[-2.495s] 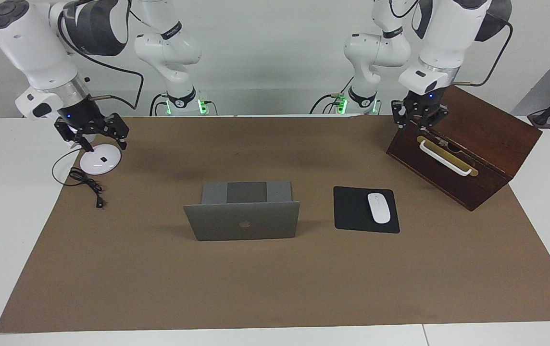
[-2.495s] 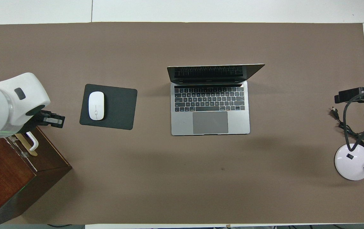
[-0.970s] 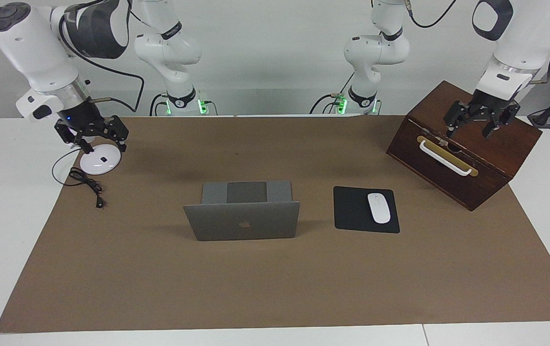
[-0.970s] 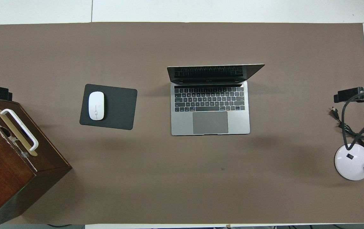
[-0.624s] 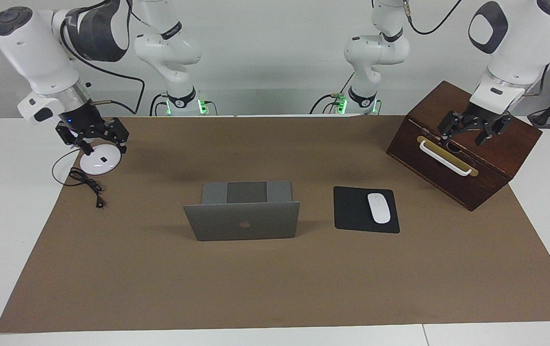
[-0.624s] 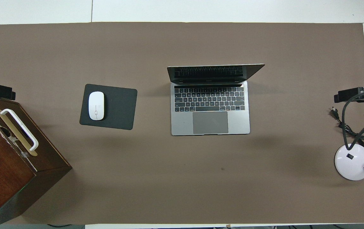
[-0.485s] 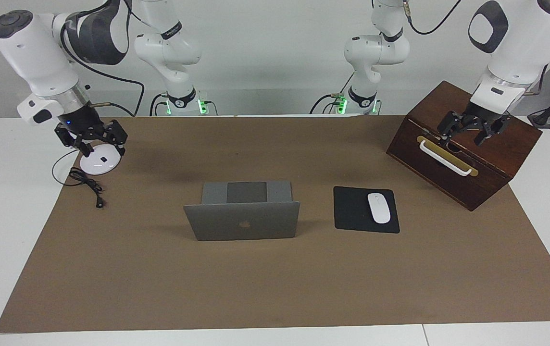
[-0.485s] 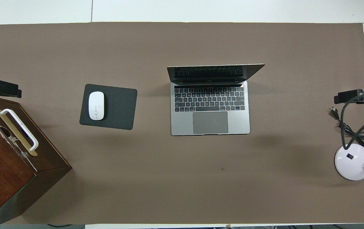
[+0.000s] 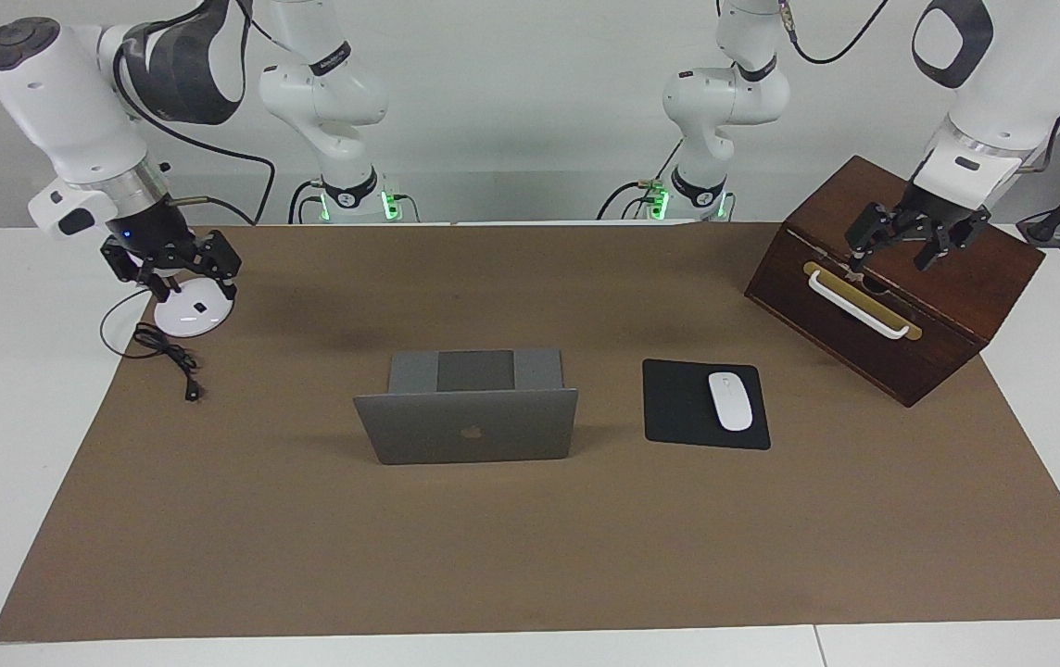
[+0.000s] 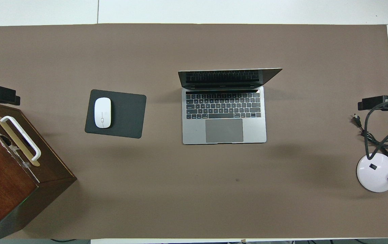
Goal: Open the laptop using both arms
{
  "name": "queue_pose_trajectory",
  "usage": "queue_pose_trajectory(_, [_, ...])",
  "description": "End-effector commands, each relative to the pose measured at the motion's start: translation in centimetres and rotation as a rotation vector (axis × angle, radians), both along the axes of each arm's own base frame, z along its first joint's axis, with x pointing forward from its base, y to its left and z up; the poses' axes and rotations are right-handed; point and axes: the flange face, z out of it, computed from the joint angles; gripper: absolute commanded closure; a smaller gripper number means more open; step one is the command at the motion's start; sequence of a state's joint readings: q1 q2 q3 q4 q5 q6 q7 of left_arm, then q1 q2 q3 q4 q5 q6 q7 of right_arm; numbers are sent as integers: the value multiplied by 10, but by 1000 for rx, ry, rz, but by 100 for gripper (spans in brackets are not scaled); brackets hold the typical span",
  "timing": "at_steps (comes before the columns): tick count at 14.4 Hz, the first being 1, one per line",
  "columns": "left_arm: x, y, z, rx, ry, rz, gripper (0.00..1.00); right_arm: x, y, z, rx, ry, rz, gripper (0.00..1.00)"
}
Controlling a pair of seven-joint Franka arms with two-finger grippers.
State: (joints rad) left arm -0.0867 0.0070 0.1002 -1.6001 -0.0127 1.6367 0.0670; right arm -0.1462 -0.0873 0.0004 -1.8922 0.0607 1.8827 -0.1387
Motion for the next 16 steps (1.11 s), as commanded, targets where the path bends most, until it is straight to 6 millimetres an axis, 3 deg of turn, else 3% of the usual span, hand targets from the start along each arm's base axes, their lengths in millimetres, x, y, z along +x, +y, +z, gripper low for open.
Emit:
queue_pose_trajectory(1, [5, -3, 2, -11, 16, 9, 0, -8, -1, 2, -18, -16, 17, 0])
queue_pose_trajectory(16, [3, 3, 4, -12, 17, 16, 0, -8, -2, 2, -20, -16, 20, 0])
